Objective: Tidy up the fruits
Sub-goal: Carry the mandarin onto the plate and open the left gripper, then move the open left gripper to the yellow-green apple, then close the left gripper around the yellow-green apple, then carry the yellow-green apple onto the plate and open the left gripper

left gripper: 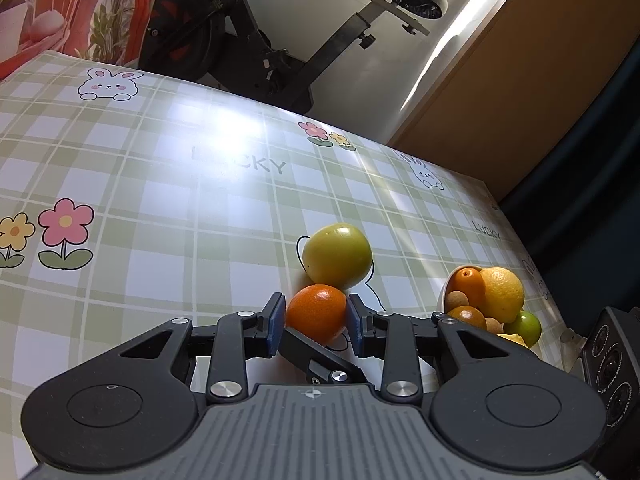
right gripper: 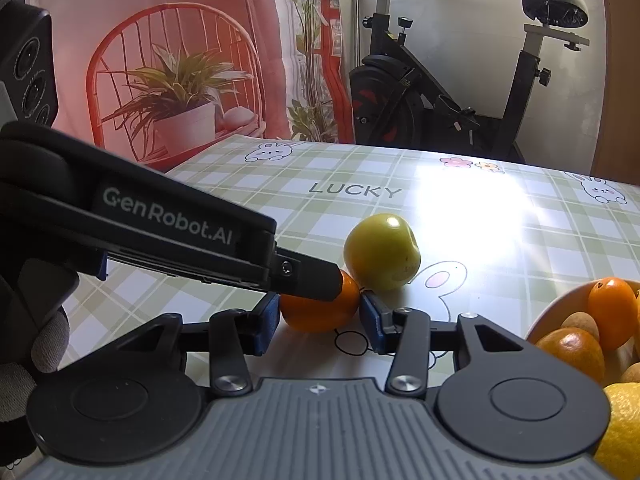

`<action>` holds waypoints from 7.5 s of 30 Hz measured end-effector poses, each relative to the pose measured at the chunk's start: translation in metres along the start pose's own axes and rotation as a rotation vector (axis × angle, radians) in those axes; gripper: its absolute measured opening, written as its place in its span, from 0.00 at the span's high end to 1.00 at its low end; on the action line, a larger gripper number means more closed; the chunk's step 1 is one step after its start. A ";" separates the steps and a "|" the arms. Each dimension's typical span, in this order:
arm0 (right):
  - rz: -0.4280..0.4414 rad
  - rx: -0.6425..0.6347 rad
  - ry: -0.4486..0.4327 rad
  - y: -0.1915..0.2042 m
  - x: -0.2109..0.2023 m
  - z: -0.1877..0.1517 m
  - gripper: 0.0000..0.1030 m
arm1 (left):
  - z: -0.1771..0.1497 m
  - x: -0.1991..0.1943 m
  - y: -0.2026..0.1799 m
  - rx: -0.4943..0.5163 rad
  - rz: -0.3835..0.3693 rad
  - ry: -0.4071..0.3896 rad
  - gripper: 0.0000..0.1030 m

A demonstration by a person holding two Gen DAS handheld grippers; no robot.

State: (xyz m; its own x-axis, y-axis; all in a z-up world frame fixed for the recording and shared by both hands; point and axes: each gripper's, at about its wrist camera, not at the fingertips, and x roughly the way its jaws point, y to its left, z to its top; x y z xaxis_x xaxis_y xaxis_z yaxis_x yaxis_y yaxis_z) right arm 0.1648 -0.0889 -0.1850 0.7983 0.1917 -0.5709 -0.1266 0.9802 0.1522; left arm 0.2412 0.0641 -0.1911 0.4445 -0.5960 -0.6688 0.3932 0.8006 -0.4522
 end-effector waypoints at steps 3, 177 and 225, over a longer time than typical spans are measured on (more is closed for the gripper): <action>0.000 -0.003 0.006 0.000 0.001 0.000 0.55 | 0.000 -0.001 0.002 -0.007 -0.009 0.001 0.66; -0.135 0.131 -0.074 -0.018 0.010 0.016 0.51 | 0.035 0.041 -0.012 -0.031 -0.008 0.033 0.50; -0.116 0.207 -0.254 -0.077 -0.140 -0.015 0.51 | -0.026 0.006 -0.195 0.306 -0.027 0.001 0.53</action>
State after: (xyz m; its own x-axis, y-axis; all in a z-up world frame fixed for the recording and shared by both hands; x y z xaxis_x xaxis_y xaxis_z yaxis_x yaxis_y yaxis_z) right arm 0.0542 -0.1908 -0.1285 0.9249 0.0357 -0.3786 0.0749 0.9590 0.2734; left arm 0.1461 -0.0940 -0.1222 0.4298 -0.6165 -0.6597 0.6289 0.7286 -0.2712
